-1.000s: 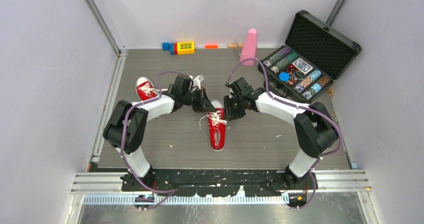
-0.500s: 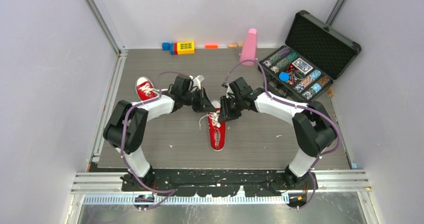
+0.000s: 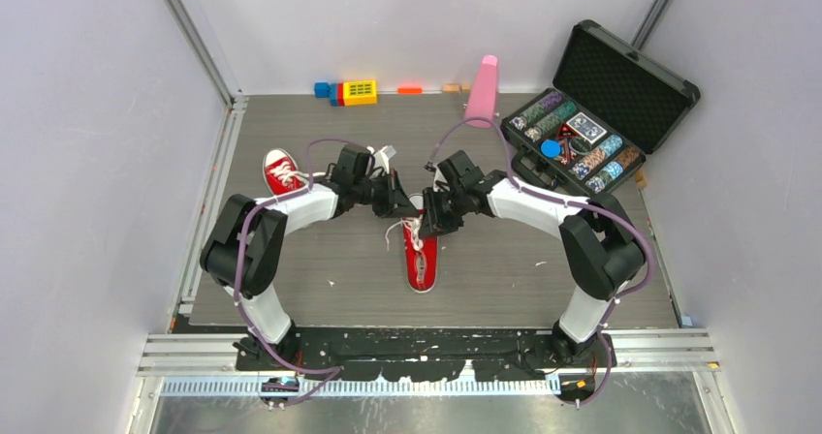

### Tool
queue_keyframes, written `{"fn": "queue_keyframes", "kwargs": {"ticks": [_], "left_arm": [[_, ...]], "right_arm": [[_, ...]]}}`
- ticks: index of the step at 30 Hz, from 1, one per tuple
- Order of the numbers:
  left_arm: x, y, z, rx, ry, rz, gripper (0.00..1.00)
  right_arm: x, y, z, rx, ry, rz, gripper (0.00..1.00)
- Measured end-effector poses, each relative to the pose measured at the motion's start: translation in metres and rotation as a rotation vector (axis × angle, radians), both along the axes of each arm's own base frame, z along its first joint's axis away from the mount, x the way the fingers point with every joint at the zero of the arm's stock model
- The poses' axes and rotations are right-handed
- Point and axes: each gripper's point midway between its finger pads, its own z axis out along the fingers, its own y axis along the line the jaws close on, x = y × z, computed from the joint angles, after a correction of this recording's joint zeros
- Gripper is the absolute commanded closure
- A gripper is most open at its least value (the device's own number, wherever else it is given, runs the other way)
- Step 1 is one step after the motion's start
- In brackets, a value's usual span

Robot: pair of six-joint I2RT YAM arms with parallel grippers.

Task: Tie the shoes
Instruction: Tie the shoelace on the shoe.

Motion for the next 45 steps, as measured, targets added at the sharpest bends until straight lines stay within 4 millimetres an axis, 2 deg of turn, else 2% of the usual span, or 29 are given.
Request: {"fn": "queue_keyframes", "kwargs": {"ticks": [12,32,36,38,45], "left_arm": [[-0.002,0.001,0.007,-0.011,-0.018,0.001,1.0],[-0.006,0.004,0.003,-0.019,-0.017,0.003,1.0],[-0.007,0.005,0.002,-0.018,-0.015,0.002,1.0],[-0.007,0.005,0.002,-0.019,-0.015,0.003,1.0],[-0.011,0.009,0.002,-0.017,-0.014,0.007,1.0]], "right_arm": [[-0.002,0.014,0.011,-0.034,-0.049,0.026,0.71],[0.0,0.01,0.001,-0.11,-0.07,0.01,0.78],[-0.002,0.012,-0.003,-0.117,-0.063,0.018,0.86],[-0.002,0.014,-0.004,-0.12,-0.066,0.024,0.98],[0.0,0.011,-0.004,-0.153,-0.096,0.016,1.0]]}}
